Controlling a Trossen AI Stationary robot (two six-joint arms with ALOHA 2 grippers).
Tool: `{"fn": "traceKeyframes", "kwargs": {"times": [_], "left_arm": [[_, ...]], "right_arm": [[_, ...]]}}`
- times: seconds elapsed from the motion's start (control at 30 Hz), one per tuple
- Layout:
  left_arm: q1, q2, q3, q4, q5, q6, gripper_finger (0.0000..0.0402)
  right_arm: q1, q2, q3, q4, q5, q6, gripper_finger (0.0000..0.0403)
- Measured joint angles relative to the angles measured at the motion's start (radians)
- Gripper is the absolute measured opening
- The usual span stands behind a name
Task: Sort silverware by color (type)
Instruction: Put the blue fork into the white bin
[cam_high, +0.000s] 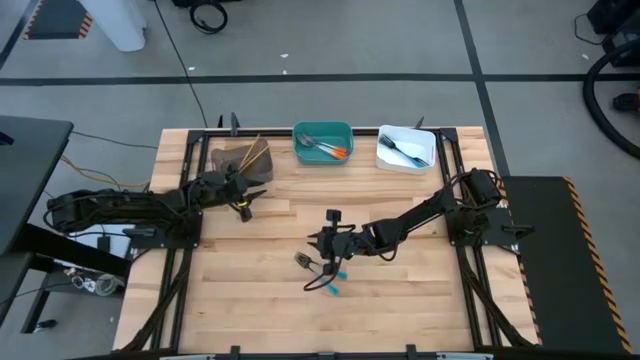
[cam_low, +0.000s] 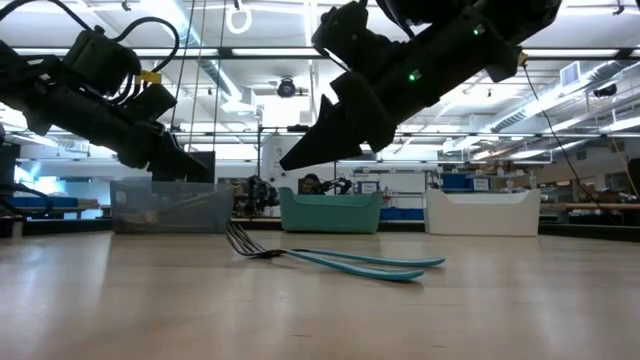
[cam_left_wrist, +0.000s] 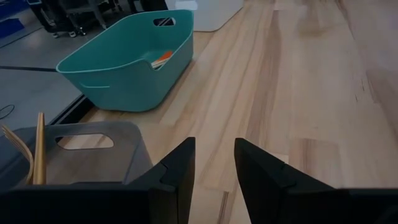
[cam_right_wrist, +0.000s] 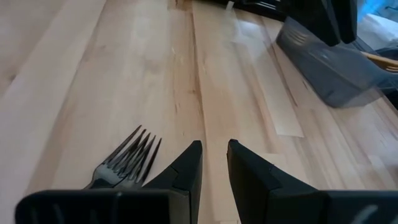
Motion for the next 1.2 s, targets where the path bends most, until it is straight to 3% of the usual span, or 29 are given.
{"fn": "traceKeyframes", "kwargs": {"times": [1.1, 1.2], "left_arm": [[0.0, 0.0, 0.0, 0.0, 0.0, 0.0, 0.0121], [0.0, 0.0, 0.0, 0.0, 0.0, 0.0, 0.0121]], "right_arm": [[-0.002, 0.001, 0.0, 0.002, -0.055, 0.002, 0.0083], [-0.001, 0.001, 0.0, 0.002, -0.103, 0.033, 0.0083]]}}
